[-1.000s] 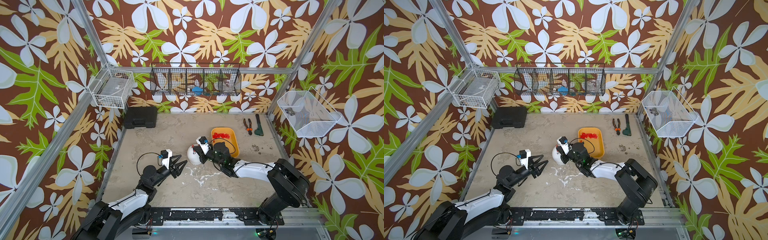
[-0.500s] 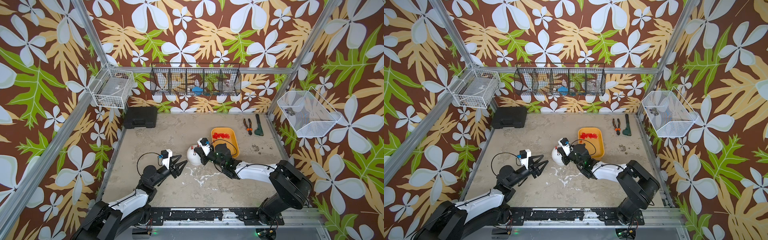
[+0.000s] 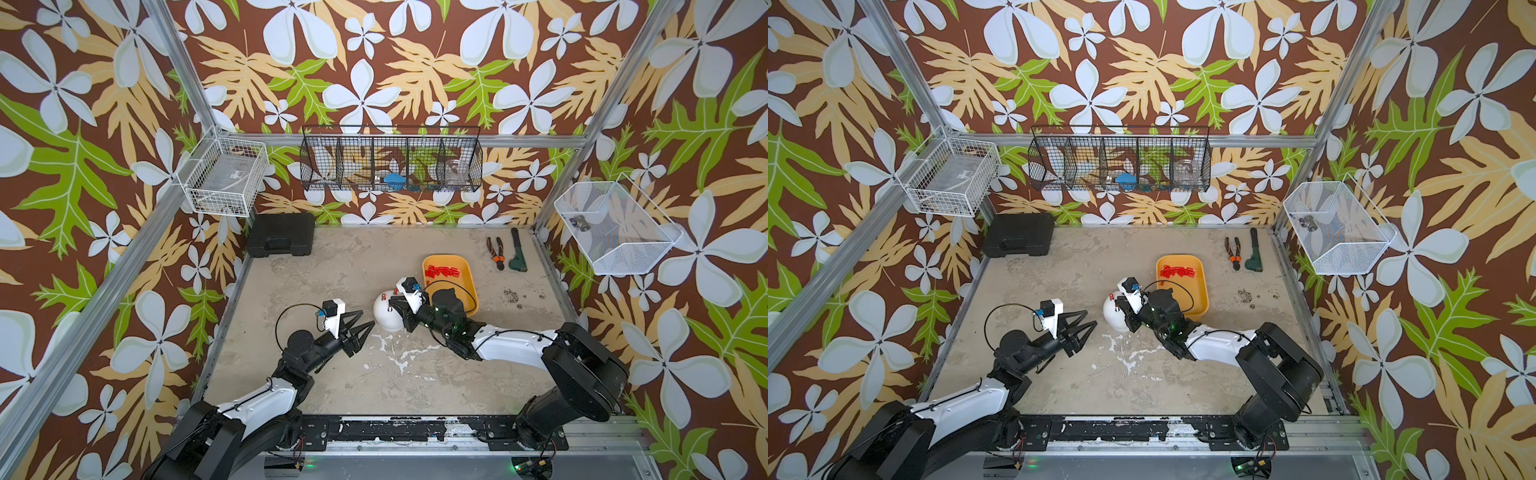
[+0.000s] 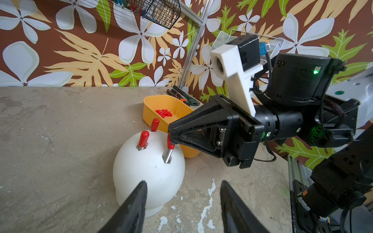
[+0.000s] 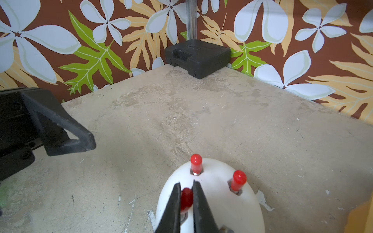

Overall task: Cover the protruding screws with screw protection sleeves
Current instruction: Attach the screw protection sleeve to the screw.

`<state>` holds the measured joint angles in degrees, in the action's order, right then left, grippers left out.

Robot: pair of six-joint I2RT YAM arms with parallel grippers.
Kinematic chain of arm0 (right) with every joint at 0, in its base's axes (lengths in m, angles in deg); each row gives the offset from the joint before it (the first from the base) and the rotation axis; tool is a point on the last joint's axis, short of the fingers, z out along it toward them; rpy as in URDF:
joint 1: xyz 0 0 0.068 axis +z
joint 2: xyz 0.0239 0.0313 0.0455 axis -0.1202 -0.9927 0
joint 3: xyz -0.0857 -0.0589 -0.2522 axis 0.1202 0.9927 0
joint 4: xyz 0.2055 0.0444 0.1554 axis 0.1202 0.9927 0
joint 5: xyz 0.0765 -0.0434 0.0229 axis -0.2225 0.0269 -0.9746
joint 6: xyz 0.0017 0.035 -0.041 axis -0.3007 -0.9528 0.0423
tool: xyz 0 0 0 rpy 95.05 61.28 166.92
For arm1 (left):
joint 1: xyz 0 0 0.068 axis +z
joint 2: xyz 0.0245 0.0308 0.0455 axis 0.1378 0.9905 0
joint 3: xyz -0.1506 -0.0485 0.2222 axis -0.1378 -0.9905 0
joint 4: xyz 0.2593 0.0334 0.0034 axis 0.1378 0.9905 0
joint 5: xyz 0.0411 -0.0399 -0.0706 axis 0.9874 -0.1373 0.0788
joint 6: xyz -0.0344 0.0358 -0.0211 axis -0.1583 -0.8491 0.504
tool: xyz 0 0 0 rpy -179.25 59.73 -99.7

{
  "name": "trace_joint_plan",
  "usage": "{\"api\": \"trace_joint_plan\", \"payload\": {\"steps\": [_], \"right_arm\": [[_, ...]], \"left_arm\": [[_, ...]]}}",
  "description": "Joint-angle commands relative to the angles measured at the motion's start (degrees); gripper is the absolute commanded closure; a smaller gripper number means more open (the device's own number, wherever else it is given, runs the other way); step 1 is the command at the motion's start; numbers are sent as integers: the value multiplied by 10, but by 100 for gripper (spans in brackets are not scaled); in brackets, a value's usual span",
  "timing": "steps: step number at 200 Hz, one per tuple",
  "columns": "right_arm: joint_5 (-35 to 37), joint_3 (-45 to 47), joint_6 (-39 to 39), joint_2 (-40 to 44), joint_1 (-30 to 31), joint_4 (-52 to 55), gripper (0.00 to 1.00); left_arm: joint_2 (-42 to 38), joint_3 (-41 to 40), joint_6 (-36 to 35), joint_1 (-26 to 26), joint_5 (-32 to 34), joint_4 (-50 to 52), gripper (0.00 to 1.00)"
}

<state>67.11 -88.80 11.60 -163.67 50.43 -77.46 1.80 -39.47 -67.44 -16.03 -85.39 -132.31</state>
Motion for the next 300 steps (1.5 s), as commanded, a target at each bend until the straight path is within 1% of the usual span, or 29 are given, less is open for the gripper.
{"api": "trace_joint_plan", "payload": {"steps": [1,84,103,116,163,209,239,266,281,290,296,297,298,300], "right_arm": [[-15,2,-7,4,1,0,85],[-11,10,-13,6,1,-11,83],[-12,8,-13,3,1,-11,78],[-13,6,-12,2,1,-7,76],[-1,17,-13,16,1,-18,64],[-3,11,-13,30,1,-12,58],[-2,9,-12,43,1,-8,56],[-3,7,-25,67,-1,-4,52],[-17,-6,-41,72,-6,11,52],[-26,-19,-64,68,-15,23,53],[-45,-28,-83,64,-24,28,57],[-53,-31,-90,62,-28,28,60],[-53,-31,-90,62,-28,28,60],[-65,-34,-100,59,-31,25,65]], "left_arm": [[-2,5,-7,-1,0,-4,41],[-1,6,-8,-1,3,0,41],[-1,6,-8,-1,4,0,41],[-1,6,-9,-1,3,1,41],[0,7,-9,-1,3,2,41],[0,8,-10,-1,4,4,41],[1,8,-9,-1,3,3,41],[0,8,-10,-1,4,5,41],[0,8,-11,-1,4,5,41],[1,8,-10,-1,4,4,41],[0,8,-10,-1,4,5,41],[0,8,-10,-1,4,5,41],[0,8,-10,-1,4,5,41],[-1,8,-9,-1,4,6,41]]}}
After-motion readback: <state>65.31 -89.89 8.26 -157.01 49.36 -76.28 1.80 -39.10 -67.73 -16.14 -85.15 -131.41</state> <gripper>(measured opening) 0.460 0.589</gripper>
